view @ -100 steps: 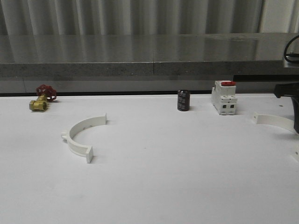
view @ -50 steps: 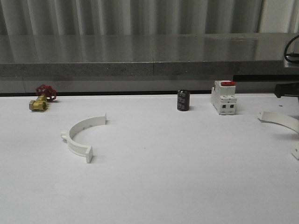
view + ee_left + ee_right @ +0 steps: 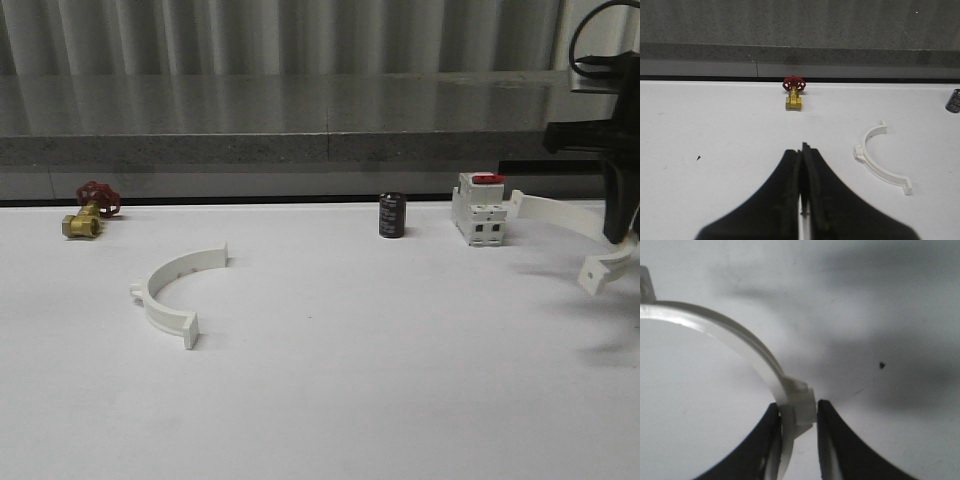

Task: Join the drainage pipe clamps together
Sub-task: 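Lift the clamp half and carry it toward the placed half, then press the held half onto the placed half's ends, open the right gripper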

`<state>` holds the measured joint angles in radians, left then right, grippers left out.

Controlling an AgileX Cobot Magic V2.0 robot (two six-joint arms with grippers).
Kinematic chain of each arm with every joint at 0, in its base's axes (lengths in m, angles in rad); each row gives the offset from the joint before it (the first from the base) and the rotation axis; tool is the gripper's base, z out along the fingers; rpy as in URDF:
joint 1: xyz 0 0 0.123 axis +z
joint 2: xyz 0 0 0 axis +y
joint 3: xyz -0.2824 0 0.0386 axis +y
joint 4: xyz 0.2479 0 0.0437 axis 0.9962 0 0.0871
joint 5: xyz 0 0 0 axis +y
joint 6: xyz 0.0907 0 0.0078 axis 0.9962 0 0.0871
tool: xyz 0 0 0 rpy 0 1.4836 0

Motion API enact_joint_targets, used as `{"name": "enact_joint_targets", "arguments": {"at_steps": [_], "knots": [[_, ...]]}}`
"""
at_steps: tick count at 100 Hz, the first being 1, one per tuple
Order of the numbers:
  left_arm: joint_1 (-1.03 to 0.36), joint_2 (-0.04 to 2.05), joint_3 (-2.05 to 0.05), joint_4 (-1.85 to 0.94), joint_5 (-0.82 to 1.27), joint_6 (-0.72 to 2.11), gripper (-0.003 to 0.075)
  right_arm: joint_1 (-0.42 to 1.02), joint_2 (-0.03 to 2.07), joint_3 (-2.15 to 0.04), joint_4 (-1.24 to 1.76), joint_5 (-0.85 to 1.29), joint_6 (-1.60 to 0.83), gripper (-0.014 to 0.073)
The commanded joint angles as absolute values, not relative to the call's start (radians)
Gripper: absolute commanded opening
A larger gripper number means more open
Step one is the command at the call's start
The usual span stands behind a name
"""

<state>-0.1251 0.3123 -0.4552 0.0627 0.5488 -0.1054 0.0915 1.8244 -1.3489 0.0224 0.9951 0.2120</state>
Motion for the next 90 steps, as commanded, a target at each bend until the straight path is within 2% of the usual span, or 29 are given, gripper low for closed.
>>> {"name": "enact_joint_targets", "arguments": {"at_steps": [1, 48, 90], "knots": [[-0.124, 0.320, -0.482, 0.064, 0.479, -0.116, -0.0021, 0.142, 1.764, -1.378, 0.022, 1.032, 0.261, -0.0024], [-0.124, 0.320, -0.482, 0.064, 0.479, -0.116, -0.0021, 0.389, 1.786, -1.459, 0.022, 1.021, 0.490, -0.0024], [-0.124, 0.320, -0.482, 0.064, 0.479, -0.116, -0.0021, 0.579, 1.949, -1.671, -0.106, 1.034, 0.795, -0.0024]]}}
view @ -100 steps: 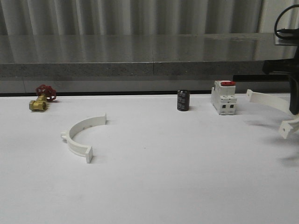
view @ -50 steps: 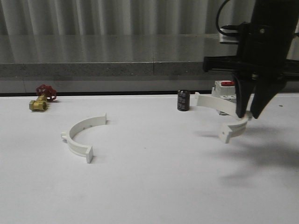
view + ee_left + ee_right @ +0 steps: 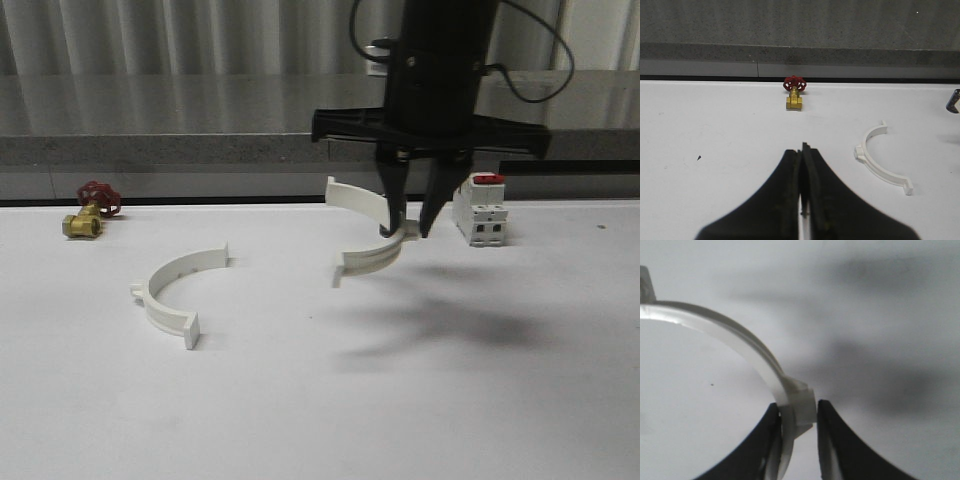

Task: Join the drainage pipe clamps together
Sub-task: 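Press the held half onto the placed half's ends, open the right gripper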

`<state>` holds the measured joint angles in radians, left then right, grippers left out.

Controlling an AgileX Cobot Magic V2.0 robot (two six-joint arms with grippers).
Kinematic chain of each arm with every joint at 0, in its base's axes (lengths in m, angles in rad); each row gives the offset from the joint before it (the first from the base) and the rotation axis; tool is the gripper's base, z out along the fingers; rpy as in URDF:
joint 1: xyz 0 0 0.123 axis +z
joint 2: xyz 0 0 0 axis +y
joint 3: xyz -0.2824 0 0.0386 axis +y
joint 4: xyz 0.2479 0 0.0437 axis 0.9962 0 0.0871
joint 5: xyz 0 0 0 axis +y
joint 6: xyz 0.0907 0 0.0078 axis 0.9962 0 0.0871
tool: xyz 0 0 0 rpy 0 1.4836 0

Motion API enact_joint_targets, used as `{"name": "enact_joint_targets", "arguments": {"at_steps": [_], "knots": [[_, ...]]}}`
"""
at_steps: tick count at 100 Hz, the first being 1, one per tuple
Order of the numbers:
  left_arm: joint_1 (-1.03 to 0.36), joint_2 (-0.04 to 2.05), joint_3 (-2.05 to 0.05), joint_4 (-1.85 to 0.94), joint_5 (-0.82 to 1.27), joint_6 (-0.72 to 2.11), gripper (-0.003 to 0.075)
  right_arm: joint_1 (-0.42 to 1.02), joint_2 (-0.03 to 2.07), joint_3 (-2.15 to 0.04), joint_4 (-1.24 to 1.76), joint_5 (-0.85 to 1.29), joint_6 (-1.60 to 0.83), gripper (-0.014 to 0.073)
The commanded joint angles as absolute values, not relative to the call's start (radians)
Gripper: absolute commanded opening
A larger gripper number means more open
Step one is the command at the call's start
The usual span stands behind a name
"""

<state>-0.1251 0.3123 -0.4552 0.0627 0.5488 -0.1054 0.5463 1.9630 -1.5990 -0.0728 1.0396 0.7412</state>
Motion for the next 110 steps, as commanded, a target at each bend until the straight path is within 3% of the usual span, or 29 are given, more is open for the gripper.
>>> {"name": "enact_joint_targets", "arguments": {"at_steps": [1, 53, 110], "knots": [[-0.124, 0.320, -0.482, 0.064, 0.479, -0.116, -0.0021, 0.582, 1.953, -1.675, -0.106, 1.036, 0.798, -0.0024], [-0.124, 0.320, -0.482, 0.064, 0.479, -0.116, -0.0021, 0.682, 2.176, -1.924, -0.106, 1.067, 0.884, -0.0024], [-0.124, 0.320, -0.482, 0.064, 0.479, -0.116, -0.0021, 0.691, 2.243, -1.965, -0.079, 1.051, 0.915, -0.0024]]}}
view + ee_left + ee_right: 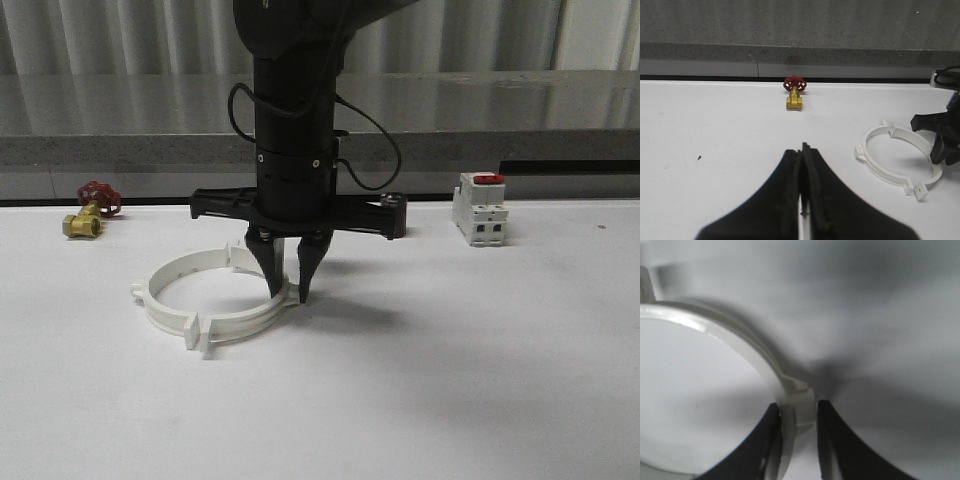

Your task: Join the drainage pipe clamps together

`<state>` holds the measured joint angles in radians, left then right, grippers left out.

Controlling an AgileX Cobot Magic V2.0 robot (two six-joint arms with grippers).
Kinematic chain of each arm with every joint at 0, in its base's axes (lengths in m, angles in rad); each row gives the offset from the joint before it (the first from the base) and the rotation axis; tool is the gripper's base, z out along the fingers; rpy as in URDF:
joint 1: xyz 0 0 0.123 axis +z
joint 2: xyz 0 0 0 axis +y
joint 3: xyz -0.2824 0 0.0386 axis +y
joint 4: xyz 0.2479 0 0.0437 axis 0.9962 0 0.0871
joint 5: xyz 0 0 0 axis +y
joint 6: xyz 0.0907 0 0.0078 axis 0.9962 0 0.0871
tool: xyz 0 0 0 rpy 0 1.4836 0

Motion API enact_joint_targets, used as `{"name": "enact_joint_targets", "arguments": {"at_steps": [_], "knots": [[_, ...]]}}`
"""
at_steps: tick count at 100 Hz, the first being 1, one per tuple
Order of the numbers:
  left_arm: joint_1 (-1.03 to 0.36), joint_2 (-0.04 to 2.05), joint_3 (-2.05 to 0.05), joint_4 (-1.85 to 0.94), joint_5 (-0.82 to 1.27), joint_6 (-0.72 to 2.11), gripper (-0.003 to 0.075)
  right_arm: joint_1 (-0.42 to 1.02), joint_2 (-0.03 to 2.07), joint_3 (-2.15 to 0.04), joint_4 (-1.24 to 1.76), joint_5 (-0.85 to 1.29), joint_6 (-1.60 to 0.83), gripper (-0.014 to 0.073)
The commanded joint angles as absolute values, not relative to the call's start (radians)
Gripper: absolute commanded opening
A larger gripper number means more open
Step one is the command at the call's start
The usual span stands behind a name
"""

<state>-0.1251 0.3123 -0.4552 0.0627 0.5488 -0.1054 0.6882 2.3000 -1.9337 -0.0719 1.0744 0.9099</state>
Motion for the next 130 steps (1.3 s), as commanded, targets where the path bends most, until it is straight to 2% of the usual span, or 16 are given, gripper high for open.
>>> {"name": "enact_joint_targets", "arguments": {"at_steps": [1, 29, 35, 46, 62, 71, 91, 111, 123, 130], "knots": [[-0.124, 0.320, -0.482, 0.064, 0.479, -0.116, -0.0021, 0.691, 2.243, -1.965, -0.079, 1.049, 0.915, -0.0024], [-0.124, 0.320, -0.482, 0.064, 0.479, -0.116, -0.0021, 0.693, 2.245, -1.965, -0.078, 1.009, 0.957, -0.0021], [-0.124, 0.320, -0.482, 0.064, 0.479, -0.116, -0.0021, 0.693, 2.245, -1.965, -0.078, 1.006, 0.957, 0.0004], [-0.124, 0.320, -0.482, 0.064, 0.479, -0.116, -0.0021, 0.693, 2.245, -1.965, -0.078, 1.006, 0.957, 0.0118], [-0.124, 0.320, -0.482, 0.064, 0.479, -0.116, -0.0021, 0.693, 2.245, -1.965, -0.078, 1.006, 0.957, 0.0346], [-0.124, 0.320, -0.482, 0.064, 0.479, -0.116, -0.0021, 0.693, 2.245, -1.965, -0.078, 1.006, 0.957, 0.0396], [-0.124, 0.320, -0.482, 0.064, 0.479, -0.116, -0.0021, 0.694, 2.201, -1.965, -0.095, 1.015, 0.922, 0.0396], [-0.124, 0.320, -0.482, 0.064, 0.479, -0.116, -0.0021, 0.694, 2.124, -1.963, -0.093, 1.067, 0.563, 0.0389], [-0.124, 0.320, -0.482, 0.064, 0.479, -0.116, -0.0021, 0.688, 2.088, -1.961, -0.093, 1.140, 0.366, 0.0283], [-0.124, 0.320, -0.482, 0.064, 0.479, -0.116, -0.0021, 0.687, 2.068, -1.961, -0.093, 1.177, 0.288, 0.0170]]}}
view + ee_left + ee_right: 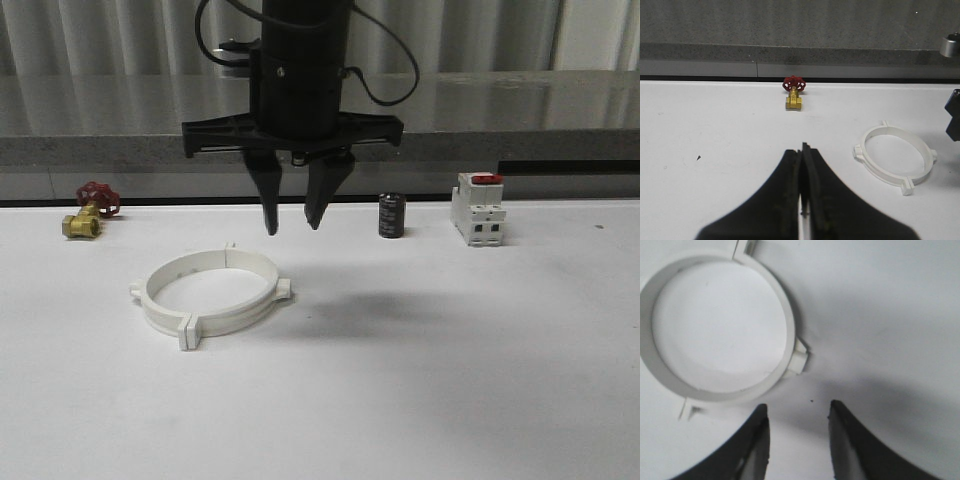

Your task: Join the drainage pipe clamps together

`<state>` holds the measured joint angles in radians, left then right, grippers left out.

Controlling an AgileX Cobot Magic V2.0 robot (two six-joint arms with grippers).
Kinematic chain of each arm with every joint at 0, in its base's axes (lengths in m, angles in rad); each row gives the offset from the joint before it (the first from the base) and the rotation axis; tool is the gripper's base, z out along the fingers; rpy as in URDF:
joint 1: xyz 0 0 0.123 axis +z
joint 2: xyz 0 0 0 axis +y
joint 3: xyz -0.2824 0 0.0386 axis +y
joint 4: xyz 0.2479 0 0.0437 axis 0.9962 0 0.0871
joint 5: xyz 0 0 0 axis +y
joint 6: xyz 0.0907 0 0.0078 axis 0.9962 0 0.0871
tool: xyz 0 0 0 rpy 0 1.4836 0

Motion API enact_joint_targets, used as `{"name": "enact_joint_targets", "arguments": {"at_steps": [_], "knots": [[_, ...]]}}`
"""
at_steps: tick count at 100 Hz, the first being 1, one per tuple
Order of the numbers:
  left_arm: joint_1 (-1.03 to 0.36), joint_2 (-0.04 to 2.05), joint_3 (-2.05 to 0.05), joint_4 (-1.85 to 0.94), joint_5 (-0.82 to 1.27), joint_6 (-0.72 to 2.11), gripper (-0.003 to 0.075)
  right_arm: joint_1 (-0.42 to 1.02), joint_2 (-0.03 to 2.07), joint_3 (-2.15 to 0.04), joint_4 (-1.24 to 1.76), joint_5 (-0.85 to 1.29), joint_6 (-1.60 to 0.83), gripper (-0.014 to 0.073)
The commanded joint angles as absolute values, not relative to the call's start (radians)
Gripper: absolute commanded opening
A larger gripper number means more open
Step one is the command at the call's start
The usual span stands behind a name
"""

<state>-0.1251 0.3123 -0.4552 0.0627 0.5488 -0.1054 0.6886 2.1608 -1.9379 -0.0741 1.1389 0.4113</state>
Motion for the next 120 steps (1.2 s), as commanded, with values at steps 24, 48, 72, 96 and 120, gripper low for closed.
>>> {"name": "enact_joint_targets", "arguments": {"at_steps": [24, 48, 72, 96, 120], "knots": [[-0.124, 0.320, -0.482, 0.064, 0.479, -0.116, -0.0021, 0.663, 1.984, -1.943, -0.089, 1.220, 0.226, -0.0065], [-0.124, 0.320, -0.482, 0.064, 0.479, -0.116, -0.0021, 0.605, 1.852, -1.773, -0.089, 1.178, 0.226, -0.0065], [-0.124, 0.320, -0.482, 0.064, 0.479, -0.116, -0.0021, 0.546, 1.663, -1.531, -0.092, 1.057, 0.235, -0.0065], [-0.124, 0.320, -0.482, 0.064, 0.479, -0.116, -0.0021, 0.439, 1.467, -1.321, -0.092, 0.961, 0.277, -0.0065], [-0.124, 0.320, -0.482, 0.064, 0.479, -0.116, -0.0021, 0.331, 1.309, -1.179, -0.092, 0.924, 0.295, -0.0065]]}}
